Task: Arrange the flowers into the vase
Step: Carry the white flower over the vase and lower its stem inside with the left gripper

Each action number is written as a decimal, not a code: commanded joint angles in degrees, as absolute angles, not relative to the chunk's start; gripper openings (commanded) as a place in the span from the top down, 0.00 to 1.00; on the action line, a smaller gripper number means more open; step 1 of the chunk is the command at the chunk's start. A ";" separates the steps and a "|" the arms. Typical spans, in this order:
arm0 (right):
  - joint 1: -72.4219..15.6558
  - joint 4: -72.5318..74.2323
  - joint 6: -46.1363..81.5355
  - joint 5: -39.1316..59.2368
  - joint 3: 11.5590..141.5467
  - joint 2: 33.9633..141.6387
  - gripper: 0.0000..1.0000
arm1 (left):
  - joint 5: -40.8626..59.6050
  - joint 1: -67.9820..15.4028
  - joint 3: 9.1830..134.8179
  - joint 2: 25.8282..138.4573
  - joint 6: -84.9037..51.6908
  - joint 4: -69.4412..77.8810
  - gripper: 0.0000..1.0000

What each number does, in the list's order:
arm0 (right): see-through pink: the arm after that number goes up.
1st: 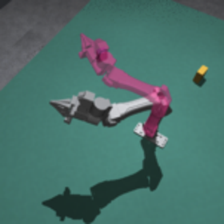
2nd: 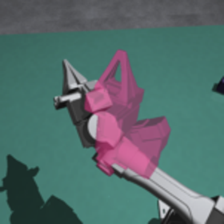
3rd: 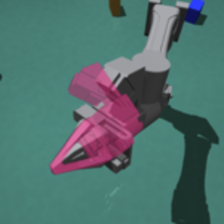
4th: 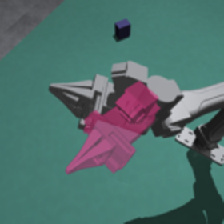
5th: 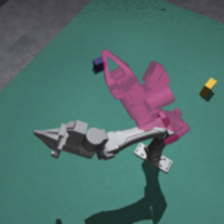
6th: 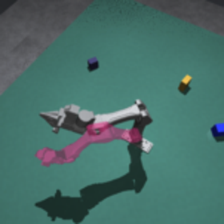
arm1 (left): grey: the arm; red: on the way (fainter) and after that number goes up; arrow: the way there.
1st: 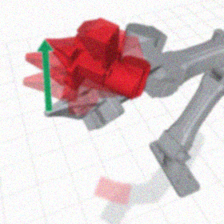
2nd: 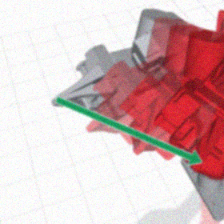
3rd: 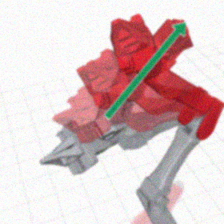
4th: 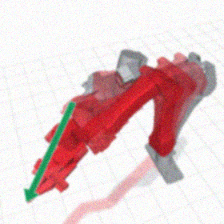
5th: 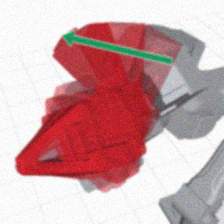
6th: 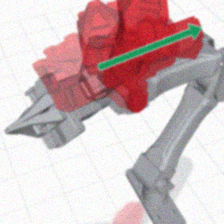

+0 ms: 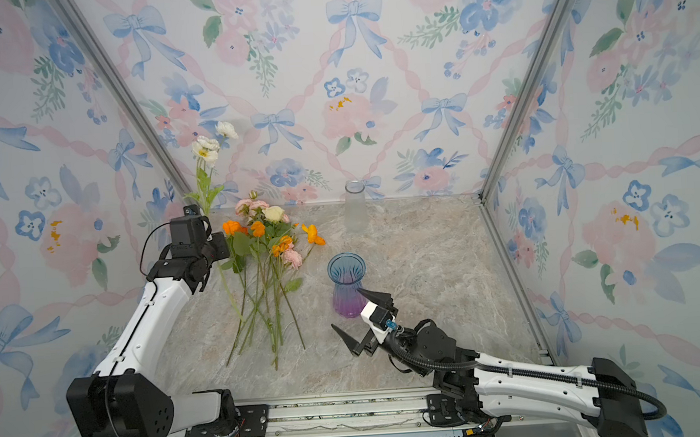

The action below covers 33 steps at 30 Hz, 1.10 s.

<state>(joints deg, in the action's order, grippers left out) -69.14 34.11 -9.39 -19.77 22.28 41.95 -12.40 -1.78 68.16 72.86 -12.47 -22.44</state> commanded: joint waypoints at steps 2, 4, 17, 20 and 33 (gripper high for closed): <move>-63.36 30.28 -5.63 -26.08 19.47 36.78 0.03 | -6.93 -12.53 74.35 66.28 -12.09 -16.62 1.00; -60.08 30.33 -2.47 -25.82 18.26 36.13 0.03 | -4.75 -17.44 75.05 63.95 -12.63 -10.53 1.00; -54.12 36.95 0.10 -17.18 15.41 43.74 0.03 | 2.86 -33.99 73.13 69.49 -16.17 23.39 1.00; -54.18 35.65 0.30 -17.26 15.87 43.33 0.03 | 2.22 -36.61 72.95 72.59 -14.07 25.11 1.00; -54.23 34.37 0.07 -14.18 16.98 44.21 0.03 | 4.57 -42.30 66.39 79.12 -6.80 33.17 1.00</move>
<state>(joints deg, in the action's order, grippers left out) -54.37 33.61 -0.38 -15.16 15.92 44.18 2.90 -42.00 68.45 78.48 -9.15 29.69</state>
